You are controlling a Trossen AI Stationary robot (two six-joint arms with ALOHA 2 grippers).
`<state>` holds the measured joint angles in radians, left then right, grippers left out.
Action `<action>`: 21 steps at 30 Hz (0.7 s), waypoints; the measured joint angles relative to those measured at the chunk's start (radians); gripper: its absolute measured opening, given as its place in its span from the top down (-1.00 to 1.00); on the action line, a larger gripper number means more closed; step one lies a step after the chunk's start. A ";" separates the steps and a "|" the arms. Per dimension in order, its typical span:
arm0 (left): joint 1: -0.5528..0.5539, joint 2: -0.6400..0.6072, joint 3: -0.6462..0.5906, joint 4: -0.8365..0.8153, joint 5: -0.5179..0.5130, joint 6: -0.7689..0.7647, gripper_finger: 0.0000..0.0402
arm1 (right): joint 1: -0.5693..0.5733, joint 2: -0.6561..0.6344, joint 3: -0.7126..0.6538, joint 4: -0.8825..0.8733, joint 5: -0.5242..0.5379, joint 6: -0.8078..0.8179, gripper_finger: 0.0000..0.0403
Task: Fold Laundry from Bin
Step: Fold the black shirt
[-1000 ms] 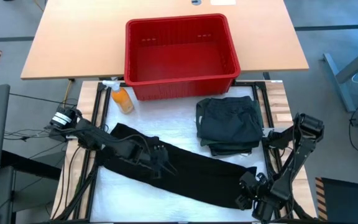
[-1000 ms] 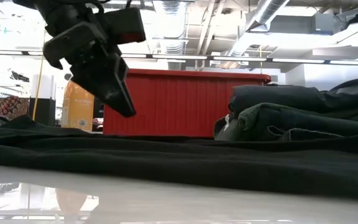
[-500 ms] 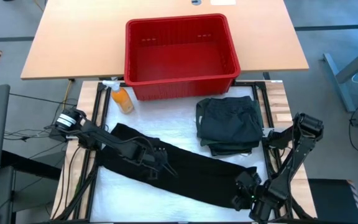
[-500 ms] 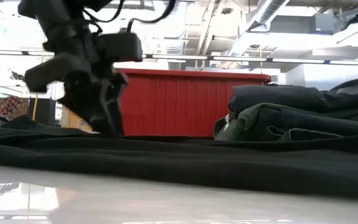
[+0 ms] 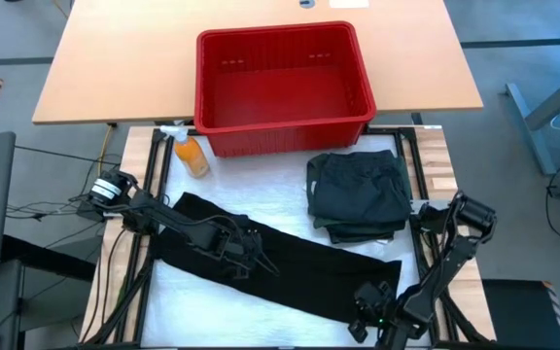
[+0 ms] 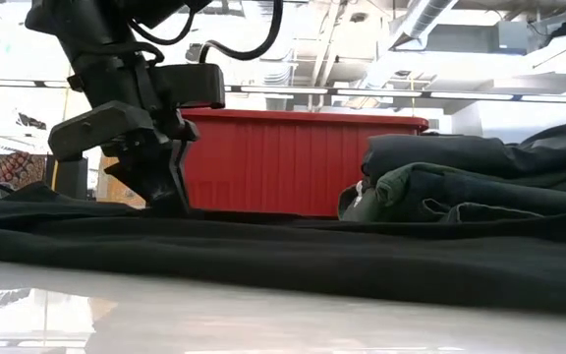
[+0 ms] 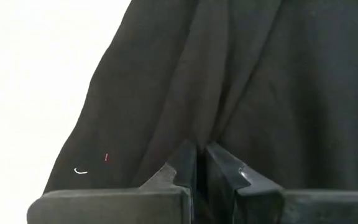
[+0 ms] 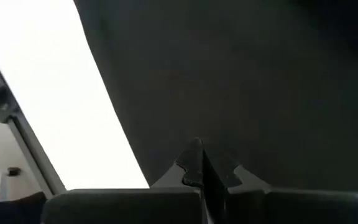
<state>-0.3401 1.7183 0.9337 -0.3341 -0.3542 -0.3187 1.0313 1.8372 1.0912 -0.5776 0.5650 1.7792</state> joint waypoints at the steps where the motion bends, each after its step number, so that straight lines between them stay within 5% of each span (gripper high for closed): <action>1: 0.000 -0.003 0.000 -0.001 0.000 0.001 0.96 | 0.000 0.009 0.000 0.003 -0.014 0.000 0.92; 14: 0.108 -0.016 0.088 -0.129 -0.034 0.088 1.00 | 0.000 0.046 0.002 0.018 -0.083 0.000 0.92; 21: 0.191 0.014 0.074 -0.170 0.047 0.087 1.00 | 0.000 0.046 0.002 0.018 -0.089 0.001 0.92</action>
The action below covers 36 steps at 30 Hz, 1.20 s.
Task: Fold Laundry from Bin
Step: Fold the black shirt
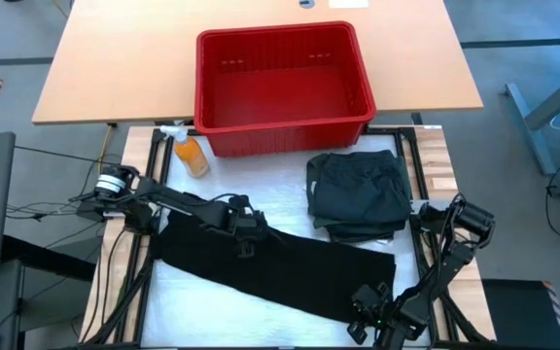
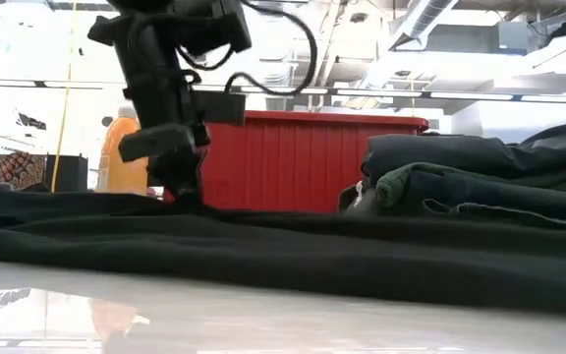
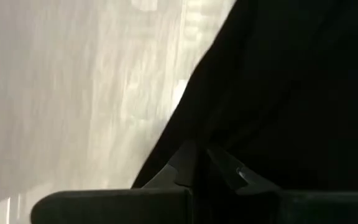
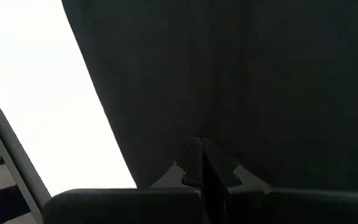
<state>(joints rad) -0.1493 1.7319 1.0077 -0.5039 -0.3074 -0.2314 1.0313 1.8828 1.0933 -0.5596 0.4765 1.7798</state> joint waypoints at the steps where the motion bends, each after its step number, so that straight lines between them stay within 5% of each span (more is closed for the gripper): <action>1: 0.005 0.009 0.000 0.006 0.004 0.000 1.00 | 0.000 0.000 0.000 0.000 0.000 0.002 0.92; 12: 0.007 0.034 0.000 0.049 -0.059 -0.109 0.88 | -0.001 -0.025 0.004 -0.032 0.006 0.004 0.92; 18: 0.008 0.031 0.010 0.015 0.036 -0.095 0.61 | 0.025 -0.103 0.050 -0.209 0.048 0.035 0.92; 25: 0.007 0.030 0.155 -0.214 0.125 -0.067 0.33 | 0.002 -0.124 0.068 -0.427 0.093 0.189 0.92; 30: -0.010 0.020 0.272 -0.350 0.125 -0.032 0.31 | -0.049 -0.126 0.040 -0.405 -0.033 0.135 0.92; 36: -0.075 -0.009 0.263 -0.347 0.117 -0.056 0.31 | -0.029 -0.126 0.024 -0.414 -0.171 0.165 0.92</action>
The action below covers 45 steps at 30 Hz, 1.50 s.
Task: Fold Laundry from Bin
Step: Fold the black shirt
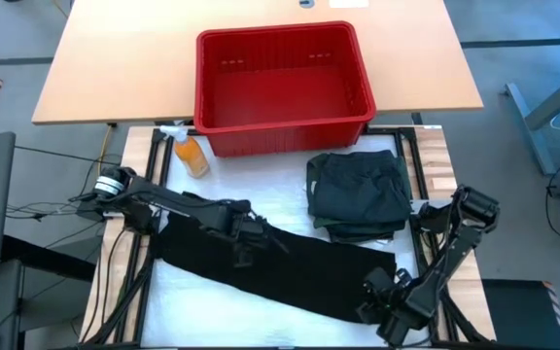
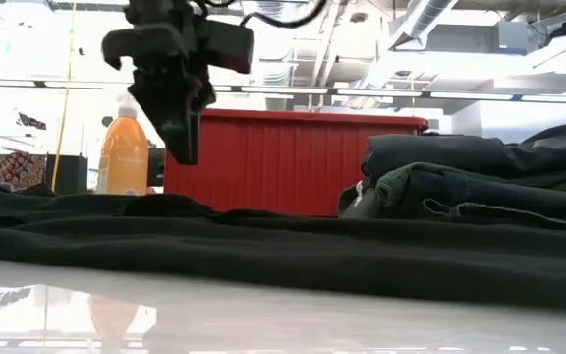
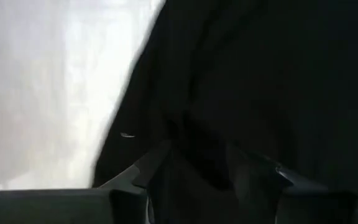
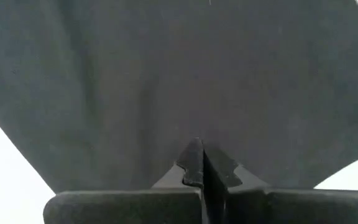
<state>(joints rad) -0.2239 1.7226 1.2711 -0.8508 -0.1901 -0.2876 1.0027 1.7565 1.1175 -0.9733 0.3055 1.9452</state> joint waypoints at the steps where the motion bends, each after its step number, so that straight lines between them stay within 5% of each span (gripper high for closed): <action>1: -0.018 -0.008 -0.016 0.019 0.000 -0.011 0.31 | 0.009 0.000 -0.014 0.021 0.004 0.019 0.92; 12: -0.289 -0.096 -0.309 0.448 -0.005 -0.279 0.31 | 0.114 0.002 -0.091 0.154 -0.123 0.127 0.92; 19: -0.394 -0.086 -0.468 0.581 -0.034 -0.550 0.31 | 0.144 -0.012 -0.018 0.285 -0.204 0.033 0.92; 28: -0.456 -0.103 -0.513 0.588 0.113 -0.604 0.31 | 0.089 -0.090 0.084 -0.040 0.005 0.042 0.92; 33: -0.457 -0.126 -0.513 0.541 0.192 -0.621 0.31 | 0.012 -0.047 0.041 -0.048 -0.031 -0.056 0.92; 45: -0.465 -0.130 -0.513 0.507 0.185 -0.679 0.31 | 0.015 -0.017 -0.103 -0.014 -0.131 0.091 0.92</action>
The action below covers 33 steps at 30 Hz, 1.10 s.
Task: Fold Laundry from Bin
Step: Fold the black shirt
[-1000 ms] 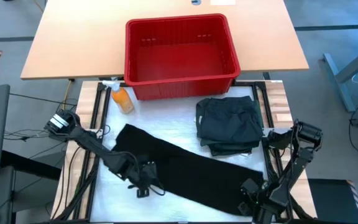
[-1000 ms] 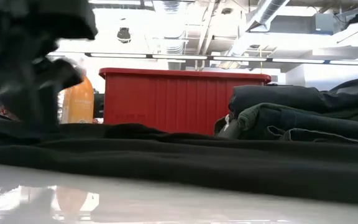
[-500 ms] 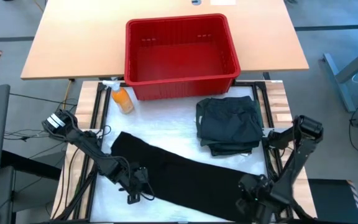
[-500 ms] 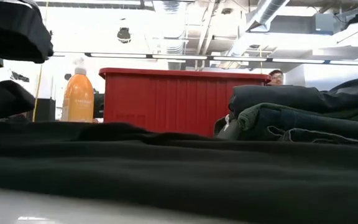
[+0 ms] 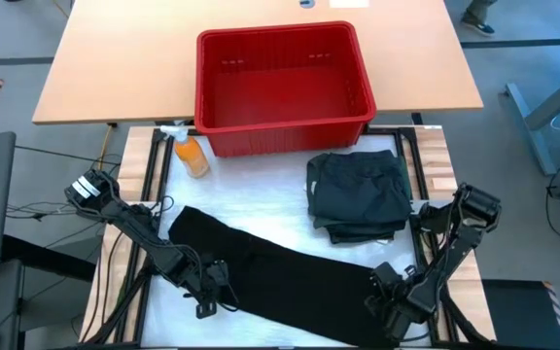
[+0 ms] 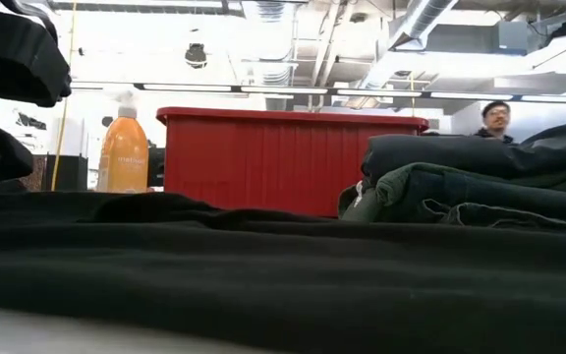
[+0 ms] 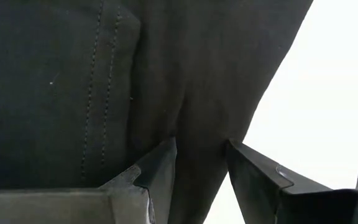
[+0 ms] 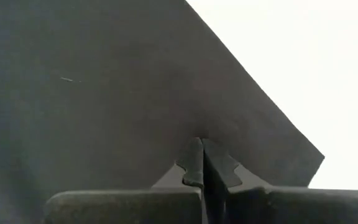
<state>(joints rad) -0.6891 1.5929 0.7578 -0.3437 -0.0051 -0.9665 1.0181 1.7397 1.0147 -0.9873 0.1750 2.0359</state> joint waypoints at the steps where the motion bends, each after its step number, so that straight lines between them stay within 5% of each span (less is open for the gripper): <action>1: -0.001 0.000 0.000 0.000 0.000 -0.005 0.31 | 0.006 0.000 -0.013 0.001 -0.014 0.019 0.92; 14: 0.000 0.001 -0.001 0.008 -0.004 -0.030 0.31 | 0.030 -0.092 0.052 -0.056 -0.080 -0.035 0.92; 27: -0.012 0.002 -0.002 0.019 -0.008 -0.063 0.31 | 0.051 0.007 -0.041 -0.015 -0.112 -0.024 0.92; 33: -0.013 -0.005 -0.003 0.021 -0.002 -0.067 0.31 | 0.066 -0.023 -0.036 -0.144 -0.145 0.017 0.92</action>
<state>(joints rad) -0.7021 1.5874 0.7552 -0.3223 -0.0071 -1.0336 1.0844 1.7163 0.9791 -1.1312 0.0296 2.0524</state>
